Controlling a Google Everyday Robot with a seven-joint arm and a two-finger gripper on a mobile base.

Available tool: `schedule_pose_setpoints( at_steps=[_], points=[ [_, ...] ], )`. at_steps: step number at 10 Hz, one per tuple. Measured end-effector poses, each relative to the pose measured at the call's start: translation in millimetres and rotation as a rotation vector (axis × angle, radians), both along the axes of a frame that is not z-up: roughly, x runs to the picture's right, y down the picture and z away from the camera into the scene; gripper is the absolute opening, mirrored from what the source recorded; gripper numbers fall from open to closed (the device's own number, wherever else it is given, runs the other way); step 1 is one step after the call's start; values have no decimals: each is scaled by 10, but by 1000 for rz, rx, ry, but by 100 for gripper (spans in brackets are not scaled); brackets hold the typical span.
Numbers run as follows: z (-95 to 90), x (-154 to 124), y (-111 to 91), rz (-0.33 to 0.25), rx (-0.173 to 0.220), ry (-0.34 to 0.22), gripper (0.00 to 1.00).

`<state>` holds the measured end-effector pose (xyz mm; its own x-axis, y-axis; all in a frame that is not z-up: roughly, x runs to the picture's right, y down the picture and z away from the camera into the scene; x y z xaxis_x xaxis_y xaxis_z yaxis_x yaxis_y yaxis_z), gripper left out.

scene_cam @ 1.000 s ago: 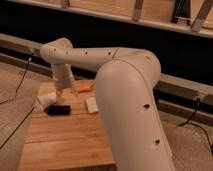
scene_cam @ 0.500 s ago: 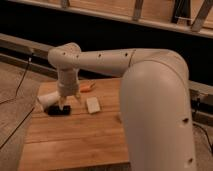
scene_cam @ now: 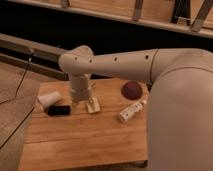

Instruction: Move the arm in a circular motion

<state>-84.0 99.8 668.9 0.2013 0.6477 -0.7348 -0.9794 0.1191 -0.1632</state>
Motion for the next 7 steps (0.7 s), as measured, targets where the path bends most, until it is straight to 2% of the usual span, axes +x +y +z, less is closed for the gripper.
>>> schedule_pose_setpoints(
  at_steps=[2,4,6,7],
  points=[
    [-85,314,-71,13,32,77,65],
    [-129,615,-237,27,83,148,65],
    [-98,905,-474,51,136,209,65],
    [-49,990,-568,56,150,228,65]
  ],
)
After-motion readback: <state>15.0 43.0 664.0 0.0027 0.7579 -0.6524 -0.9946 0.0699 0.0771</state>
